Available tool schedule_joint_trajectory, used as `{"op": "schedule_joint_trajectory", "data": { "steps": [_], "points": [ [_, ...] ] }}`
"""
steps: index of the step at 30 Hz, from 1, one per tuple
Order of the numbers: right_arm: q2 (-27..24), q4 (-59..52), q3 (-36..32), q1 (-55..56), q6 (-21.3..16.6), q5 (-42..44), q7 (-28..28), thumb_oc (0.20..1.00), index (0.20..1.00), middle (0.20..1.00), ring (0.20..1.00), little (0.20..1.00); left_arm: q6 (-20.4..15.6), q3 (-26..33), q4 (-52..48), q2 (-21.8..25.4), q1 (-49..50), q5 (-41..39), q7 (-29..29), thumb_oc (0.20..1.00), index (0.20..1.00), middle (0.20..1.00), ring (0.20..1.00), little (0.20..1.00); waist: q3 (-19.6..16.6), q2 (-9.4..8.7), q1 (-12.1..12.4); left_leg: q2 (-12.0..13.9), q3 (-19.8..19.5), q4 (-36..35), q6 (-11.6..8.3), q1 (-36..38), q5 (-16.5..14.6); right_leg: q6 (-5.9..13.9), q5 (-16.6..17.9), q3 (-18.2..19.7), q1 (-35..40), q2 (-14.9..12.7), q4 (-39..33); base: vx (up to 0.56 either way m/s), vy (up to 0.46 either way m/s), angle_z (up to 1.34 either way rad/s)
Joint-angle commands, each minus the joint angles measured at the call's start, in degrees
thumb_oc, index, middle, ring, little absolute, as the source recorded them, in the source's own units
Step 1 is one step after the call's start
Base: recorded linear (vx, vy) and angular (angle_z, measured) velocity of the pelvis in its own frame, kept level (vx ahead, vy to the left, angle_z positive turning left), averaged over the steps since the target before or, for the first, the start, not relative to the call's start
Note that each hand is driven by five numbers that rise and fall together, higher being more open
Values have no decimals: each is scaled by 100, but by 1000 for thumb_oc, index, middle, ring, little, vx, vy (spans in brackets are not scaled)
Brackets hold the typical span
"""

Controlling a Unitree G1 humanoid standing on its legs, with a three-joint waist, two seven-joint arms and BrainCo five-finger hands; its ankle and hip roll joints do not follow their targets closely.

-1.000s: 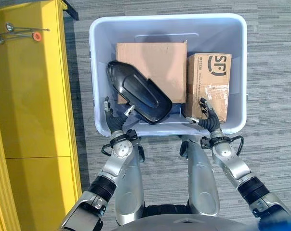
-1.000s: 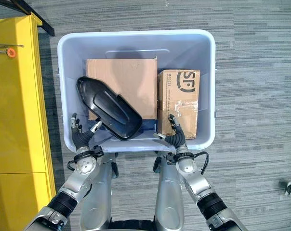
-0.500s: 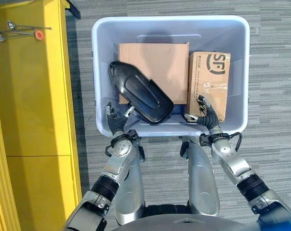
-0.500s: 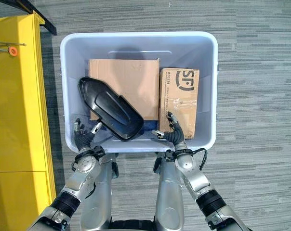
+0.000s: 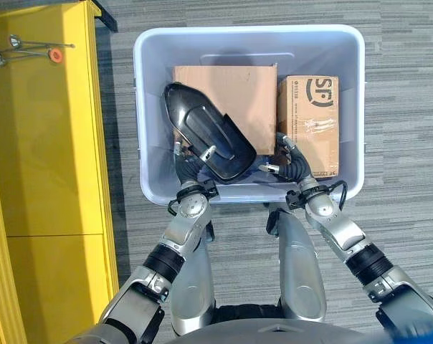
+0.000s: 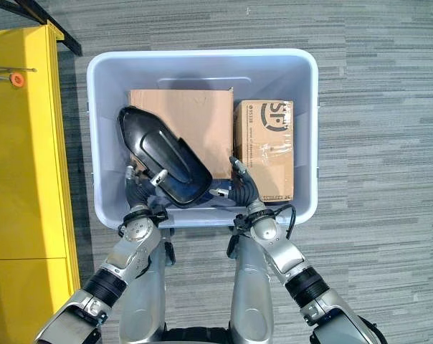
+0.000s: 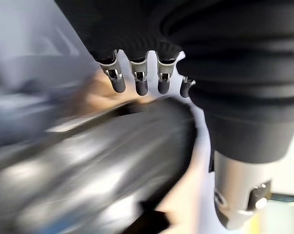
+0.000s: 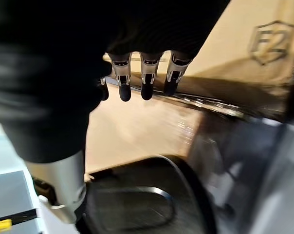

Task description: Move parts from the plastic box to the shelf.

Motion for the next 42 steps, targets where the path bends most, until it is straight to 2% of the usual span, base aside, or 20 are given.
{"op": "schedule_joint_trajectory", "data": {
  "steps": [1,3,5,8,10,11,13,16,18,22,26,30,33,35,36,37,38,39,41,42],
  "points": [
    [-100,-778,-330,379,-1106,-869,-517,1000,1000,1000,1000,1000,-815,318,-909,239,221,1448,1085,1000,1000,1000,1000,1000,-210,57,118,-60,71,144,34,-183,182,97,-468,-72,448,100,337,-102,-273,3],
    [-269,-1119,-423,476,-1437,-1468,-947,1000,1000,1000,1000,1000,-1120,771,-1666,513,548,2320,1802,1000,1000,1000,1000,1000,-210,227,254,85,-137,59,-86,9,287,-27,-793,-225,691,161,624,-120,-328,10],
    [-304,-1137,-411,468,-1429,-1492,-990,1000,1000,1000,1000,1000,-1200,972,-1869,603,701,2363,1881,1000,1000,1000,1000,1000,-210,285,301,221,-202,7,-166,117,378,-82,-911,-306,826,153,740,-70,-206,15],
    [-300,-1108,-342,485,-1242,-1481,-885,1000,1000,1000,1000,1000,-1323,1380,-2016,609,1100,1721,1619,1000,1000,1000,1000,1000,-210,364,328,568,-143,-339,-309,443,790,-122,-1007,-465,1202,124,760,-29,-166,22],
    [-264,-1143,-284,541,-1109,-1469,-948,1000,1000,1000,1000,1000,-1377,1507,-1992,562,1220,1617,1438,1000,1000,1000,1000,1000,-210,360,254,769,172,-378,-390,555,1021,-114,-1008,-585,1449,49,647,-37,-125,30],
    [-255,-1153,-259,586,-1082,-1459,-972,1000,1000,1000,1000,1000,-1449,1514,-1939,545,1236,1656,1398,1000,1000,1000,1000,1000,-210,337,187,815,333,-251,-418,581,1046,-112,-1020,-654,1568,3,574,-84,-148,56],
    [-276,-1086,-235,609,-1058,-1336,-1008,1000,1000,1000,1000,1000,-1592,1517,-1908,569,1198,1636,1223,1000,1000,1000,1000,1000,-210,219,77,855,601,513,-337,687,664,-179,-944,-767,1682,-156,405,-172,-117,66],
    [-295,-1048,-226,515,-1001,-1217,-1036,1000,1000,1000,1000,1000,-1526,1413,-1981,597,1133,1640,1077,1000,1000,1000,1000,1000,-210,73,72,705,500,1522,-271,746,215,-242,-836,-706,1668,-233,238,-167,0,36],
    [-302,-1049,-253,508,-974,-1090,-1017,1000,1000,1000,1000,1000,-1412,1337,-2053,583,1121,1626,941,1000,1000,1000,1000,1000,-226,47,37,548,441,1745,-235,908,-27,-255,-752,-615,1701,-186,85,-116,102,17],
    [-285,-947,-325,714,-1086,-779,-787,1000,1000,1000,1000,1000,-1320,1077,-2028,558,1158,1669,489,1000,1000,1000,1000,1000,-396,182,-84,164,610,746,-103,1427,-200,-89,-527,-497,1976,-25,-418,-44,247,8],
    [-257,-788,-422,847,-1099,-517,-650,1000,1000,1000,1000,1000,-1265,841,-1915,495,1149,1561,104,1000,1000,1000,1000,1000,-541,153,-134,-84,671,217,-1,1663,-371,68,-240,-416,2131,-49,-811,-58,236,13],
    [-189,-598,-568,947,-1110,-234,-456,1000,1000,1000,1000,1000,-1195,521,-1841,534,1035,1705,-180,1000,1000,1000,1000,1000,-596,52,-158,-266,866,-97,146,1961,-553,444,197,-382,2247,-265,-1163,-125,248,15],
    [-19,-452,-653,990,-1152,-104,-408,1000,1000,1000,1000,1000,-963,363,-1772,576,870,1825,-315,1000,1000,1000,1000,1000,-547,-144,-128,-398,1060,-179,279,2200,-689,791,690,-470,2252,-449,-1416,-114,140,-12],
    [122,-435,-700,1092,-1226,-33,-378,1000,1000,1000,1000,1000,-801,253,-1723,627,799,1896,-265,1000,1000,1000,1000,1000,-518,-253,-180,-479,1017,-235,397,2310,-812,948,946,-226,2070,-511,-1385,-85,41,-11],
    [206,-430,-732,1185,-1265,-57,-391,1000,1000,1000,1000,1000,-722,199,-1658,631,776,1939,-337,1000,1000,1000,1000,1000,-521,-260,-250,-495,905,-266,477,2301,-808,926,907,69,1891,-479,-1159,-70,33,-1],
    [226,-425,-735,1218,-1282,-57,-398,1000,1000,1000,1000,1000,-710,182,-1624,618,783,1968,-365,1000,1000,1000,1000,1000,-538,-252,-267,-497,890,-299,499,2294,-776,906,840,126,1870,-434,-1057,-192,68,36],
    [249,-481,-760,1375,-1331,-64,-470,1000,1000,1000,1000,1000,-581,103,-1400,562,729,1922,-623,1000,1000,1000,1000,1000,-710,-143,-260,-495,746,-429,624,2040,-499,654,176,324,1874,-102,-200,-158,46,39],
    [250,-480,-761,1372,-1331,-64,-471,1000,1000,1000,1000,1000,-581,104,-1399,563,726,1921,-624,1000,1000,1000,1000,1000,-729,-144,-259,-495,749,-438,624,2016,-479,648,191,326,1847,-100,-207,-199,26,52],
    [201,-479,-759,1326,-1344,-27,-533,1000,1000,1000,1000,1000,-497,-14,-1308,501,541,1754,-867,1000,1000,1000,1000,1000,-754,-86,-224,-569,529,-418,653,1822,-421,500,-154,488,1892,11,98,-128,-82,50],
    [183,-485,-759,1225,-1296,20,-517,1000,1000,1000,1000,1000,-380,-58,-1312,490,467,1701,-894,1000,1000,1000,1000,1000,-782,-108,-154,-584,478,-446,597,1737,-372,465,-198,436,2084,42,-250,-169,-295,37]
  ]
}}
